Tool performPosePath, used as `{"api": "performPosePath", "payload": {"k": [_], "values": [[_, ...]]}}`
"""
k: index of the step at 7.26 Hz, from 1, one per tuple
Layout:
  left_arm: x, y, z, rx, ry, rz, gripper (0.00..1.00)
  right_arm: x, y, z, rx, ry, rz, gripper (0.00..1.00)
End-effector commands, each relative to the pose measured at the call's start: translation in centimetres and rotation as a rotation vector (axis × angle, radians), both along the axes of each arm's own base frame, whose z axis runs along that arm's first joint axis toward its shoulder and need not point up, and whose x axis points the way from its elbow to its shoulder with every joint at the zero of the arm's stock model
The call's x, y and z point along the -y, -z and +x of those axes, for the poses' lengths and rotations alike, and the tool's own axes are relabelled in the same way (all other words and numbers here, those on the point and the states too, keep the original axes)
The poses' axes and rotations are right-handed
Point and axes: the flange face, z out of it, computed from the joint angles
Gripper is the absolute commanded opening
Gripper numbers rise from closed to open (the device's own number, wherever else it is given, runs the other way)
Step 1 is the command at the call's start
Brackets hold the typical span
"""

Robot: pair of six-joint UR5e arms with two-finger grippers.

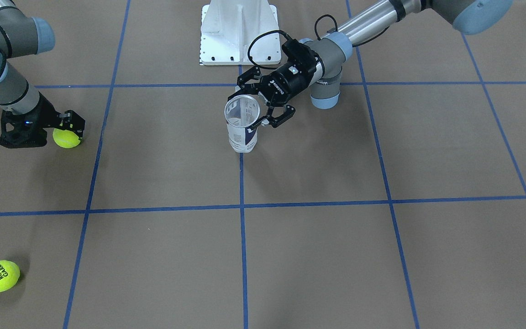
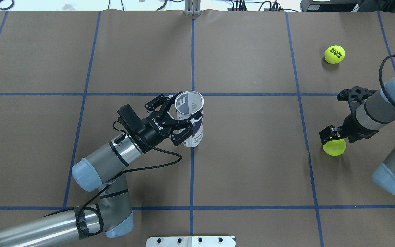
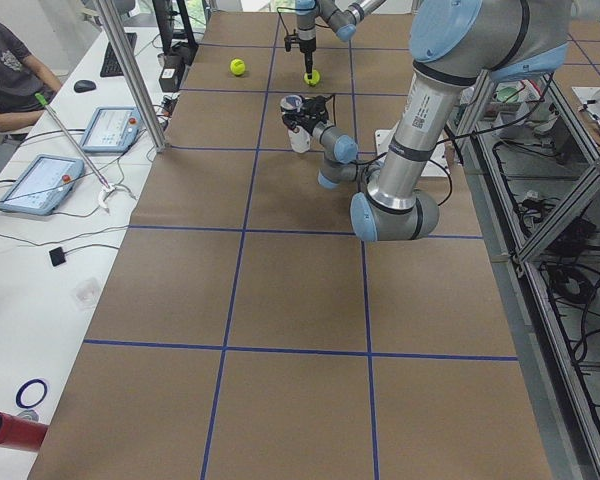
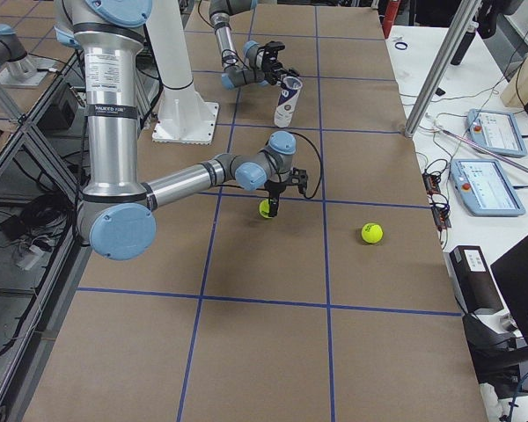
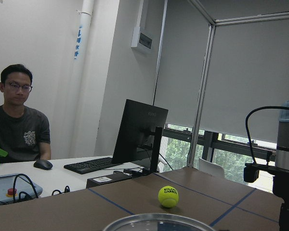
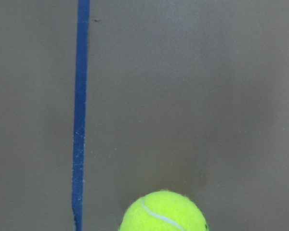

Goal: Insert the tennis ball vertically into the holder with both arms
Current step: 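Hold the upright can with the left gripper while the right gripper grasps the nearer ball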

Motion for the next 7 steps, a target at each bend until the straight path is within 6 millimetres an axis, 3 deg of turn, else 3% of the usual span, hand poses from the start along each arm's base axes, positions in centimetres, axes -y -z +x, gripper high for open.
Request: {"api": "performPosePath", "payload": {"k": [1, 2, 4, 5, 7], "values": [[0.0, 0.1, 0.0, -0.001, 0.000, 0.000, 0.35, -0.3, -0.5, -0.6, -0.009, 0.011, -0.004, 0.91], [0.0, 0.0, 0.0, 0.000, 0.000, 0.000, 0.35, -0.3, -0.4, -0.6, -0.008, 0.011, -0.003, 0.81], [-0.1, -0.1, 0.1, 0.002, -0.001, -0.001, 0.35, -0.3, -0.5, -0.7, -0.010, 0.011, -0.003, 0.32], [-0.1, 0.1, 0.1, 0.001, -0.002, 0.000, 0.35, -0.1, 0.7, -0.8, 0.007, 0.012, 0.007, 0.00], [0.0, 0.2, 0.1, -0.001, 0.000, 0.000, 0.35, 1.5, 6.7, -0.6, 0.092, -0.009, 0.044, 0.00]]}}
